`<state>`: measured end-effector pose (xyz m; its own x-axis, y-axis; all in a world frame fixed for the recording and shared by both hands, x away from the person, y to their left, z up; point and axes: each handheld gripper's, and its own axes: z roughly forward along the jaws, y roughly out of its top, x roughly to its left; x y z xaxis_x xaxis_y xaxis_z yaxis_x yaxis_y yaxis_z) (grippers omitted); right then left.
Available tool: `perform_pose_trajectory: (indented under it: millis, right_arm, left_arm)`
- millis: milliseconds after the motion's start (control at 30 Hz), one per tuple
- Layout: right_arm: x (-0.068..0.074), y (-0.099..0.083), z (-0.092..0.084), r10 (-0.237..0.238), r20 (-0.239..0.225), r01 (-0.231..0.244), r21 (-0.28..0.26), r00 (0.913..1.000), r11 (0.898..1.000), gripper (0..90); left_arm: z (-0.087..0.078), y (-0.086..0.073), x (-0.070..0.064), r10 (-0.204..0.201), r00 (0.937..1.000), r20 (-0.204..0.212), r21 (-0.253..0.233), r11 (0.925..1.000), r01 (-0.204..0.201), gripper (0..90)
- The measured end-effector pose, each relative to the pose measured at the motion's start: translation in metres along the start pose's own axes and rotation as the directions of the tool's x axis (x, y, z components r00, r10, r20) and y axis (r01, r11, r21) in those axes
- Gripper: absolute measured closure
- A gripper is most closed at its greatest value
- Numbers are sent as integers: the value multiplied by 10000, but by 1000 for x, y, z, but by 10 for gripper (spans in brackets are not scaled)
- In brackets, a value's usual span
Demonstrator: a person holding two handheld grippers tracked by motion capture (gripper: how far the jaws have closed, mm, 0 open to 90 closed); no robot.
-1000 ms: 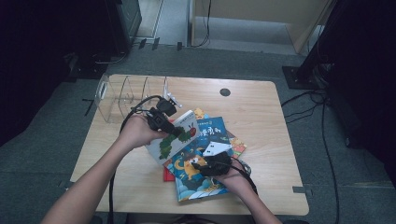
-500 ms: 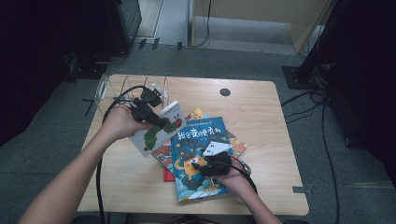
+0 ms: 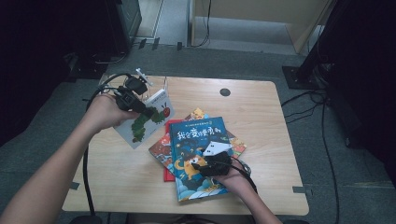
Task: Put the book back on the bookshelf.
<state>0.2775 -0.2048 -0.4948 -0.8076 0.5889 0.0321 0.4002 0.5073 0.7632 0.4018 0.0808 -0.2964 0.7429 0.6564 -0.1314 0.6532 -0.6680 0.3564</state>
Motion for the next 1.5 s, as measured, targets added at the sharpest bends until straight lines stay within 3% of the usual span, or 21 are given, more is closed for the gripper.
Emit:
perform_pose_trajectory:
  millis: [167,600,700,933,1167,1500]
  right_arm:
    - [0,0,0,-13,-25,13,8,10000,10000,336]
    - [0,0,0,-31,-33,31,10,10000,10000,333]
    - [0,0,0,-40,-37,40,5,10000,10000,333]
    - [0,0,0,-53,-27,53,-3,10000,10000,333]
    - [0,0,0,-37,-32,37,11,10000,10000,333]
    - [0,0,0,-29,-34,29,13,10000,10000,333]
  left_arm:
    - [-11,3,14,-268,9996,-106,-38,9996,268,781]
    - [-25,19,35,-676,9969,-409,-139,9977,671,781]
    - [-26,22,42,-831,9962,-254,-264,9962,825,781]
    - [-28,33,56,-1298,9906,-441,-216,9914,1289,781]
    - [-19,48,70,-1776,9819,-663,13,9840,1781,781]
    - [-5,62,84,-2152,9728,-859,267,9756,2181,781]
